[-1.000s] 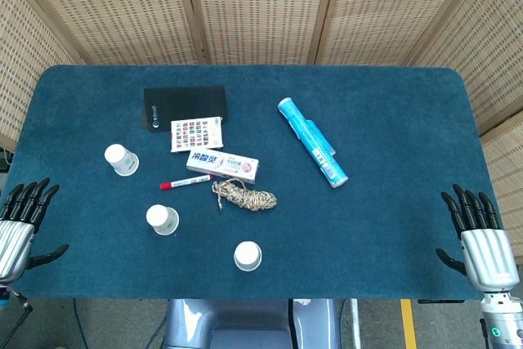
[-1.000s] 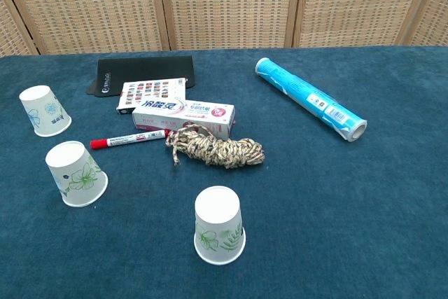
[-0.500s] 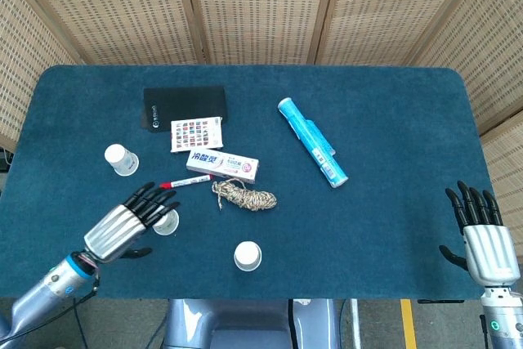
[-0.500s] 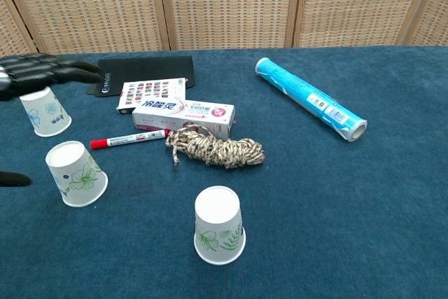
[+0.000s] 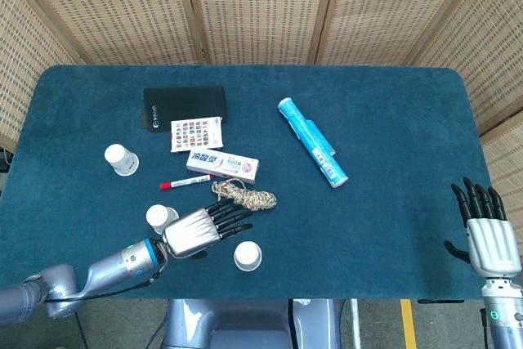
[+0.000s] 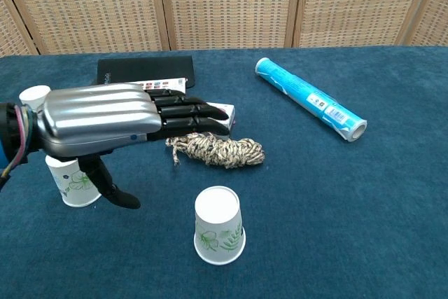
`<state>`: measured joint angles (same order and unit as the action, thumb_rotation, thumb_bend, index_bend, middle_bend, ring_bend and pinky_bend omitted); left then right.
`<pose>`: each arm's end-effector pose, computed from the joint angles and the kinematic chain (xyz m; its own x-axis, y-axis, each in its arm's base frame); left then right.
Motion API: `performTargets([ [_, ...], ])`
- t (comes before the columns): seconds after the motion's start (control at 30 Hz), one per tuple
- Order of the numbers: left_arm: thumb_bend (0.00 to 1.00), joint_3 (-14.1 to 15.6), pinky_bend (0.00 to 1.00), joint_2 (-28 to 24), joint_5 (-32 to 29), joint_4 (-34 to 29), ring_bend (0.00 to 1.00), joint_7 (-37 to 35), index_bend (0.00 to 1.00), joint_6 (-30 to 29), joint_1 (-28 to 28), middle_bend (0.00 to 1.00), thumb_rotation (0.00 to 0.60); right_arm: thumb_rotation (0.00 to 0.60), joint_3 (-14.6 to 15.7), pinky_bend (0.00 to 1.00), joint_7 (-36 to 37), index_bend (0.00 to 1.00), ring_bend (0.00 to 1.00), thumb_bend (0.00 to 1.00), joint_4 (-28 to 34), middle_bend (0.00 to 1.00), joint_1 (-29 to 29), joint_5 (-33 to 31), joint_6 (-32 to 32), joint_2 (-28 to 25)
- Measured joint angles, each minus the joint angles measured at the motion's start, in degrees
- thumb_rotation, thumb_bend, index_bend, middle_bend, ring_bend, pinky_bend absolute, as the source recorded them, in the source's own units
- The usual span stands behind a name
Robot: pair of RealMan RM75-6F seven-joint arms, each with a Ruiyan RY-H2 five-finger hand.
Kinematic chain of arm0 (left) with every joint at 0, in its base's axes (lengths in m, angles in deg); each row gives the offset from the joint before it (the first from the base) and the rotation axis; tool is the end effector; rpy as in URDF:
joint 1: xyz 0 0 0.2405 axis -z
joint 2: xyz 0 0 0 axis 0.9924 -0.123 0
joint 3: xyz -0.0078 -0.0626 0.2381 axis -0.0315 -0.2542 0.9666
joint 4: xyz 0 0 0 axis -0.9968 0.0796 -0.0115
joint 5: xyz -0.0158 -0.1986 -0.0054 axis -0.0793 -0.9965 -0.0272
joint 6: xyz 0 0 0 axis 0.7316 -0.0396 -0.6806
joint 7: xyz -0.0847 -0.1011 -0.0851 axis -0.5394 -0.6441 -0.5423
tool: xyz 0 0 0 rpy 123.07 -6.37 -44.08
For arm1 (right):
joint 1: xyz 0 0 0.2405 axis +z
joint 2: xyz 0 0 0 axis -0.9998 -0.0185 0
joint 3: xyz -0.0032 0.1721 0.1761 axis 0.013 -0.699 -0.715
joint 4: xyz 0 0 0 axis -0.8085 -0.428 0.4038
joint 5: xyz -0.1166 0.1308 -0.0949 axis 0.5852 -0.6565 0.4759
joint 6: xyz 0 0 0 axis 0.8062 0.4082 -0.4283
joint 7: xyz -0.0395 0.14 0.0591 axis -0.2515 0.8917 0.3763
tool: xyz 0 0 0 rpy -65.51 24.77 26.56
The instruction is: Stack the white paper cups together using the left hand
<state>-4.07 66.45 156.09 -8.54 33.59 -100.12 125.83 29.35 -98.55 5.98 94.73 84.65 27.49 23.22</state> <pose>-0.1071 0.2710 -0.0130 0.6835 0.0180 0.7297 0.3363 -0.8950 -0.2929 -0.3062 -0.2083 0.1603 0.5301 0.0309 0.8474 -0.8478 0.0389 0.5289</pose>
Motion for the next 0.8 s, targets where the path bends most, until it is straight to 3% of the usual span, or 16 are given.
performTargets([
  [0.17,0.00,-0.11,0.20,2.19,-1.55,0.39,0.12,0.90,0.21,3.29,2.42,0.02,0.600,0.600,-0.04,0.00,-0.36,0.00,0.00,0.00,-0.34,0.00,0.20,-0.58,-0.52,0.28],
  [0.33,0.02,-0.16,0.27,4.56,-4.17,0.35,0.19,1.94,0.26,6.33,5.06,0.09,0.600,0.600,-0.20,0.00,-0.05,0.00,0.00,0.00,-0.51,0.00,0.25,-1.07,-0.68,0.24],
  [0.53,0.17,-0.15,0.33,6.83,-5.97,0.82,0.27,2.89,0.33,6.91,6.23,0.18,0.600,0.600,-0.38,0.00,0.68,0.00,0.00,0.00,-0.71,0.00,0.29,-1.64,-0.99,0.05],
  [0.8,0.28,0.38,0.43,10.57,-7.67,2.63,0.45,4.22,0.55,5.56,6.96,0.39,0.600,0.600,-0.42,0.00,1.08,0.00,0.00,0.00,-0.76,0.00,0.36,-1.91,-1.15,-0.08],
])
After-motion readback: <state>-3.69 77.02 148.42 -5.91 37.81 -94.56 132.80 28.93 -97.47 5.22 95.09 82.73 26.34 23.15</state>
